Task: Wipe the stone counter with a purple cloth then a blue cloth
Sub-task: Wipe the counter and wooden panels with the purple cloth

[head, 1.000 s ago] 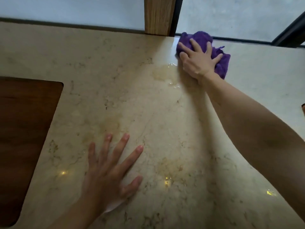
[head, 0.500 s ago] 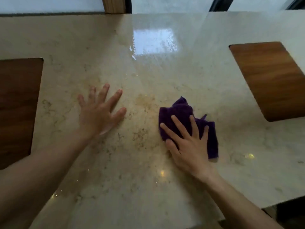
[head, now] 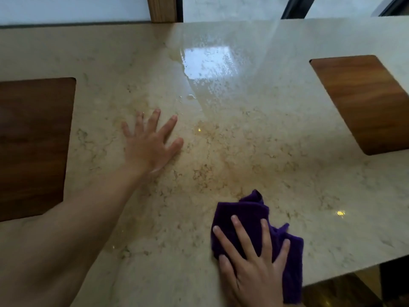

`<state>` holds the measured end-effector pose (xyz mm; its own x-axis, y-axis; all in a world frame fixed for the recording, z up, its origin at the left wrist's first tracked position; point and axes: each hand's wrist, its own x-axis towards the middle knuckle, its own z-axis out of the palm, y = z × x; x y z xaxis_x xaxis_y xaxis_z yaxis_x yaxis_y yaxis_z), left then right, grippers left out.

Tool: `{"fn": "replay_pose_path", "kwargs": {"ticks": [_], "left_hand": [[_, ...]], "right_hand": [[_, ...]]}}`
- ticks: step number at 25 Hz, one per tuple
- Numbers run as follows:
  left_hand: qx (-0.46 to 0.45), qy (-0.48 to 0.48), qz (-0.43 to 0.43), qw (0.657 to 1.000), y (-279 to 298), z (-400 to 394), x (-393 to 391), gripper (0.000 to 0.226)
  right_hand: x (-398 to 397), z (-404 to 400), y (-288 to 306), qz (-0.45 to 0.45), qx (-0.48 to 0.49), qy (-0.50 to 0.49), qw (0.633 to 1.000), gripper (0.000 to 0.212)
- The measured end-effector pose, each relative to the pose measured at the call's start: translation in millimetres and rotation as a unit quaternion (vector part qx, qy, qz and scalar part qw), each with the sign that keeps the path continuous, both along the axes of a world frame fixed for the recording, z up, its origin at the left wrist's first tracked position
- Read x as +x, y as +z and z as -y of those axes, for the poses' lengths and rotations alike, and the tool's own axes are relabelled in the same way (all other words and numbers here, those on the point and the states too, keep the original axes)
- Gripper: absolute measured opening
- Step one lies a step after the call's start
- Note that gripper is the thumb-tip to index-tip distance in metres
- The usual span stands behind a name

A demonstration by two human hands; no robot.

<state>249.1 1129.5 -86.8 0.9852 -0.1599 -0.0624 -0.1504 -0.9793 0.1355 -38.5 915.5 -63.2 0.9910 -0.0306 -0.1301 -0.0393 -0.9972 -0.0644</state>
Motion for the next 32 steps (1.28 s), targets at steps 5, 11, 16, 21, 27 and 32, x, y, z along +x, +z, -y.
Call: {"fn": "replay_pose_path", "kwargs": {"ticks": [5, 11, 16, 21, 27, 32], "left_hand": [[0.021, -0.013, -0.007, 1.0, 7, 3, -5, 0.073], [0.018, -0.041, 0.029, 0.999, 9, 3, -8, 0.072], [-0.008, -0.029, 0.067, 0.997, 7, 6, -7, 0.072], [0.005, -0.02, 0.065, 0.998, 2, 2, -8, 0.073], [0.013, -0.011, 0.039, 0.999, 10, 0, -6, 0.07], [0.0, 0.008, 0.02, 1.0, 9, 3, -4, 0.07]], "right_hand": [[184, 10, -4, 0.01, 0.053, -0.048, 0.997, 0.048], [488, 25, 3, -0.002, 0.095, -0.112, 0.989, 0.049], [641, -15, 9, -0.024, 0.115, -0.05, 0.992, 0.051], [622, -37, 4, -0.022, 0.083, 0.111, 0.99, 0.049], [433, -16, 2, -0.011, 0.065, 0.23, 0.971, 0.045], [193, 20, 5, -0.004, 0.071, 0.163, 0.984, 0.046]]}}
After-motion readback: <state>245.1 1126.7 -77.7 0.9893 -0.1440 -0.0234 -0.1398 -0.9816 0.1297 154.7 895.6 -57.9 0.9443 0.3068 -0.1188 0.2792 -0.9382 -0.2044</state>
